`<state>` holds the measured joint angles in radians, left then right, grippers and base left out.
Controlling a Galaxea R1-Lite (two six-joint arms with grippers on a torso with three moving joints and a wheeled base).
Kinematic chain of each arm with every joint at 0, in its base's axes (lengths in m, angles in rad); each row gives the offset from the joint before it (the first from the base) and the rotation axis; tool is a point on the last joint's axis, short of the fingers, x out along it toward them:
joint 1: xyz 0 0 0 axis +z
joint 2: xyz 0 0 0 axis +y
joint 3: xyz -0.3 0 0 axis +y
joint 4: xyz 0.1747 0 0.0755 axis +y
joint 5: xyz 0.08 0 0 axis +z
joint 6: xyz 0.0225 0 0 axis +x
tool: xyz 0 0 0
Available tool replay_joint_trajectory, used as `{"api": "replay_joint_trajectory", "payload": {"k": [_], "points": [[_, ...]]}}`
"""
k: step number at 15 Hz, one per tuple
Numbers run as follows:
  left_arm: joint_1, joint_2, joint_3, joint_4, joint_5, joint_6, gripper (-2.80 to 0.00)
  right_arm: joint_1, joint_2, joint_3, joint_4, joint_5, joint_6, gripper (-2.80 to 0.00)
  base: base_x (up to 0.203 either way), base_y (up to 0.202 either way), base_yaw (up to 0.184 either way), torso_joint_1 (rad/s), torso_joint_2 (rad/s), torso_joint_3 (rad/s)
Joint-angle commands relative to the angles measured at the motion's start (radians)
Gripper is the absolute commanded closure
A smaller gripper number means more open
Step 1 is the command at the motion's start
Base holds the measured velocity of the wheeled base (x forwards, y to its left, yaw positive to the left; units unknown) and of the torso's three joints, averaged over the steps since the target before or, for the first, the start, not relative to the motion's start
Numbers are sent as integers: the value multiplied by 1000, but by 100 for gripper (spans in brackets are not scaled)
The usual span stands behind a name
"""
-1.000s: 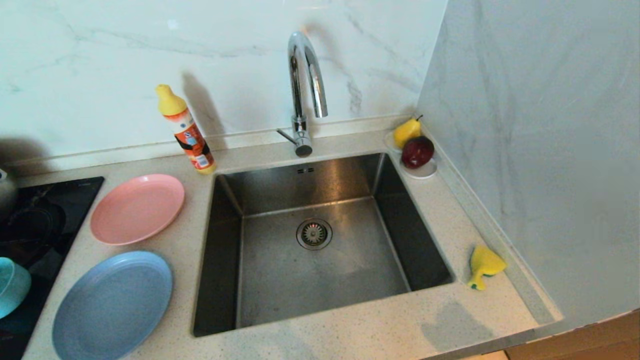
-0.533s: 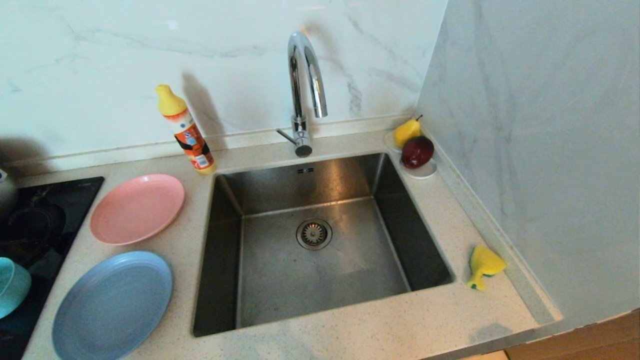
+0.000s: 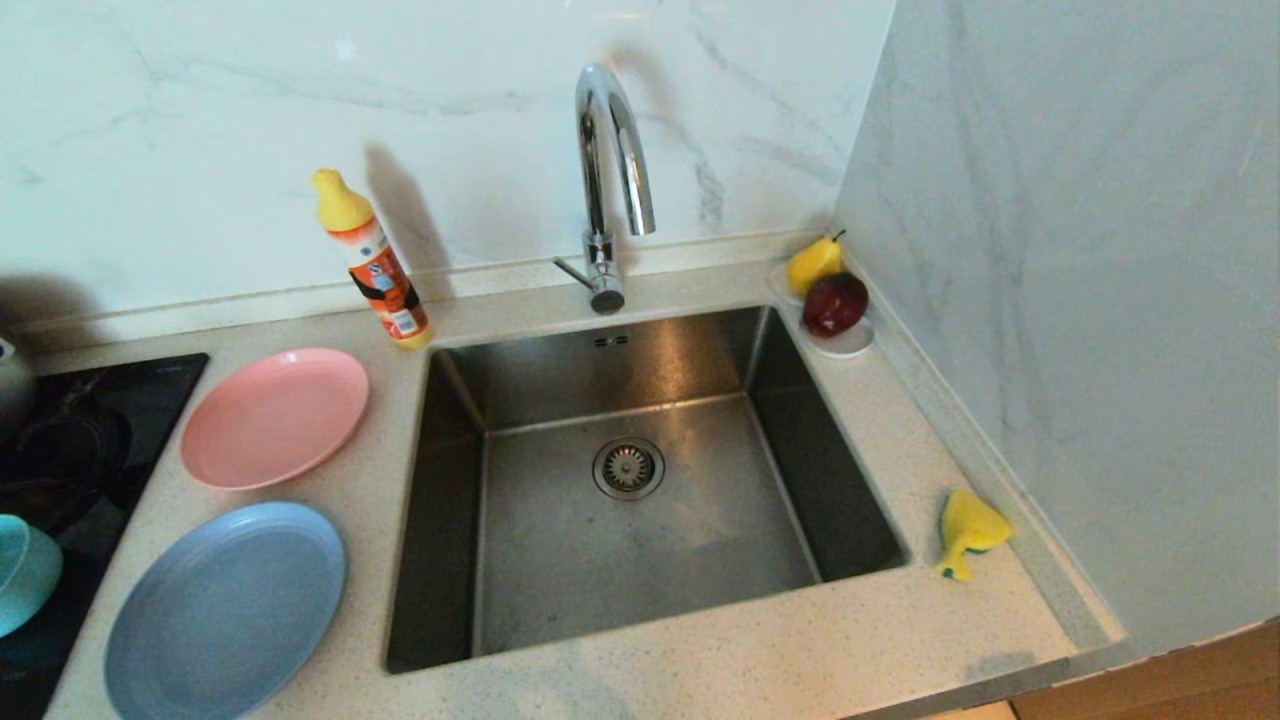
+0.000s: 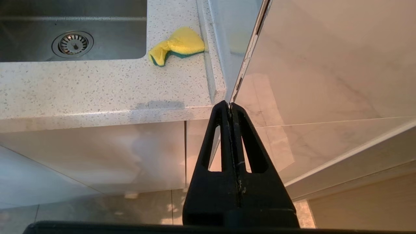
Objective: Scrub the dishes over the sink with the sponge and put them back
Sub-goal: Turn on the faucet
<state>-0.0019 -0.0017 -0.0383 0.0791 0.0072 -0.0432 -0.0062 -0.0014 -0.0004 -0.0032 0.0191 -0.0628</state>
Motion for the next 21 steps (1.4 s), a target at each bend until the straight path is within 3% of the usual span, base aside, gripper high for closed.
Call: {"api": "replay_joint_trajectory", "payload": {"k": [1, 21], "points": [[0, 0, 0, 1, 0, 0, 0, 0, 2, 0, 2, -1, 17, 0, 0, 0, 0, 0, 0, 0], [0, 2, 6, -21, 4, -3, 0, 0, 2, 0, 0, -1, 24, 0, 0, 0, 0, 0, 0, 0]]}}
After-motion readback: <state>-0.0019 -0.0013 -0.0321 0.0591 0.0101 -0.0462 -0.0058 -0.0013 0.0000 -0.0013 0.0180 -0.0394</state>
